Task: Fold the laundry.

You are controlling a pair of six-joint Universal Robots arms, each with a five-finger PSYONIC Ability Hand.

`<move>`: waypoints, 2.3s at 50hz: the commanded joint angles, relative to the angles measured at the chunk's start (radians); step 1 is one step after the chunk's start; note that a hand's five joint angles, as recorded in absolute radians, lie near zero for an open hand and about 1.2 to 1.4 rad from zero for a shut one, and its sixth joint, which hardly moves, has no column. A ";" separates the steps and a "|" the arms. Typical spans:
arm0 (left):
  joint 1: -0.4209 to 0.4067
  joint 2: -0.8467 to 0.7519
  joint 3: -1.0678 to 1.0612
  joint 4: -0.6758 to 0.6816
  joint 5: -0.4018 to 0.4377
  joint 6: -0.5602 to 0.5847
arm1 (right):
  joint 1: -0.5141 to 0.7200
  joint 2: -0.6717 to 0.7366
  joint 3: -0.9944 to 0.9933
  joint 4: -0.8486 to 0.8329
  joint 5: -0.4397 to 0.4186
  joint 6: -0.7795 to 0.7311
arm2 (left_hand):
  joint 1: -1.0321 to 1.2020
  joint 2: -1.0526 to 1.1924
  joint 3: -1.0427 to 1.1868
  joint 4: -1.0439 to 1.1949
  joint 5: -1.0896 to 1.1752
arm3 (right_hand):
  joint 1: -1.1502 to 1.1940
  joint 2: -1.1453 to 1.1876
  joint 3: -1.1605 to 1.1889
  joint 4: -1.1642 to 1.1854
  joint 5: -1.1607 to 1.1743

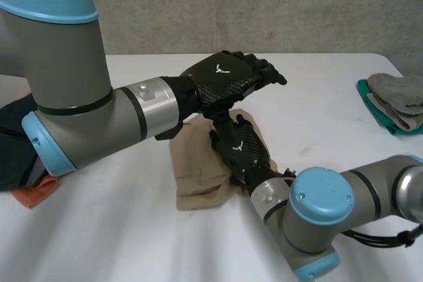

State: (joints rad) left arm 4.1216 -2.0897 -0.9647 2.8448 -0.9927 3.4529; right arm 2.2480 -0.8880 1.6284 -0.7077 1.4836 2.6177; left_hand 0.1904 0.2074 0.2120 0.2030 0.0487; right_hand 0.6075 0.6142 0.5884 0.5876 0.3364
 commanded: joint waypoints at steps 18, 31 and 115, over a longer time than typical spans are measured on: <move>-0.001 0.089 0.063 0.128 -0.007 -0.107 | -0.269 -0.143 -0.295 0.134 -0.023 0.179 | 0.005 -0.012 -0.016 -0.007 -0.027 | 0.789 0.782 0.808 0.809 0.885; 0.005 0.145 0.037 0.235 -0.017 -0.235 | -0.723 -0.111 -0.487 0.063 -0.258 0.369 | 0.014 -0.003 -0.007 0.002 -0.019 | 0.789 0.782 0.808 0.809 0.885; -0.020 0.200 0.121 0.237 -0.432 -0.239 | -0.983 -0.425 -0.307 0.182 -0.245 0.068 | 0.003 -0.014 -0.019 -0.010 -0.030 | -0.433 -0.440 -0.414 -0.413 -0.336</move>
State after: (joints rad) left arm 4.0741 -1.8993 -0.9176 3.0872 -1.1874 3.2078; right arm 1.0897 -1.1814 1.1359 -0.3192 1.4010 2.6445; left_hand 0.1904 0.2074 0.2120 0.2030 0.0487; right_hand 0.2249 0.2151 0.2092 0.2109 0.0500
